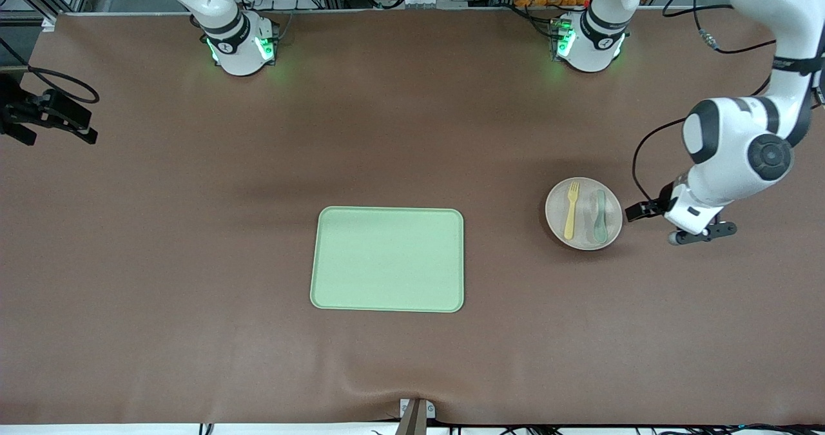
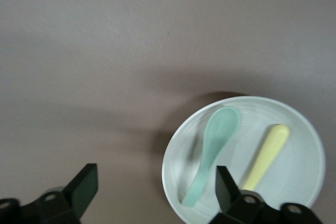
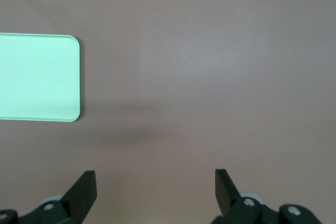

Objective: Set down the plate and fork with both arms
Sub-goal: 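Reach the left gripper down to the rim of the white plate, then grasp the plate rim with the left gripper, then carry the plate with the left gripper onto the green tray, then lower the plate onto the tray and open the left gripper, then raise the left gripper away while the right gripper reaches over the plate, then grasp the yellow fork on the plate with the right gripper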

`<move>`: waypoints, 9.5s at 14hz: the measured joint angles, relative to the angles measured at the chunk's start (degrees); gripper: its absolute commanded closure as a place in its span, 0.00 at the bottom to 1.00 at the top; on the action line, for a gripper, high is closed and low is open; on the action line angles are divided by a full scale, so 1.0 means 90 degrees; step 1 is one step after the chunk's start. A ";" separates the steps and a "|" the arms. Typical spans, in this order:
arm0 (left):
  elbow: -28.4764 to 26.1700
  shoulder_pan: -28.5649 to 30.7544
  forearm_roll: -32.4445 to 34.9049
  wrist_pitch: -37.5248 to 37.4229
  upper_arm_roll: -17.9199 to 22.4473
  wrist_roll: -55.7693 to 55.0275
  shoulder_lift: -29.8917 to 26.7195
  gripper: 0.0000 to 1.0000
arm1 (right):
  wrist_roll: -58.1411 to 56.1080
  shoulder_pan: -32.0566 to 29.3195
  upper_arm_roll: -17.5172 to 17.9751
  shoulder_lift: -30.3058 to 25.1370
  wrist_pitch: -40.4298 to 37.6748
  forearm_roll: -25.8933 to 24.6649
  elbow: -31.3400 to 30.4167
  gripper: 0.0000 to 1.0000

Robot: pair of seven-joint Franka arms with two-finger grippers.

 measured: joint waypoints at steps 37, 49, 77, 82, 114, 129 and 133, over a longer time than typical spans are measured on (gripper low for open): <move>-0.0148 0.0090 -0.0013 0.1101 -0.0866 0.0071 0.0441 1.00 | 0.0000 0.0000 -0.0005 0.0001 0.0000 0.0032 0.0000 0.00; 0.3761 -0.1586 -0.0260 -0.1407 -0.1606 -0.0445 0.1890 1.00 | 0.0000 -0.0002 -0.0012 0.0004 0.0000 0.0037 0.0000 0.00; 0.4956 -0.2551 -0.0477 -0.0080 -0.1590 -0.0528 0.4091 1.00 | 0.0000 0.0002 -0.0007 0.0222 -0.0009 0.0064 -0.0007 0.00; 0.4943 -0.2551 -0.0477 -0.0077 -0.1591 -0.0528 0.4088 0.40 | -0.0002 0.0004 -0.0005 0.0425 -0.0013 0.0066 -0.0009 0.00; 0.4632 -0.0012 0.0572 -0.5199 -0.0948 -0.0645 -0.0828 0.00 | 0.2073 0.3403 0.0076 0.4151 0.3424 0.0610 0.1132 0.00; 0.3330 -0.0196 0.0175 -0.4692 -0.0285 0.0056 -0.1735 0.00 | 0.2789 0.4149 0.0034 0.5695 0.4707 0.0009 0.1385 0.29; 0.3310 -0.0197 0.0175 -0.4692 -0.0285 0.0077 -0.1735 0.00 | 0.3037 0.4311 0.0035 0.5867 0.4918 0.0005 0.1386 0.38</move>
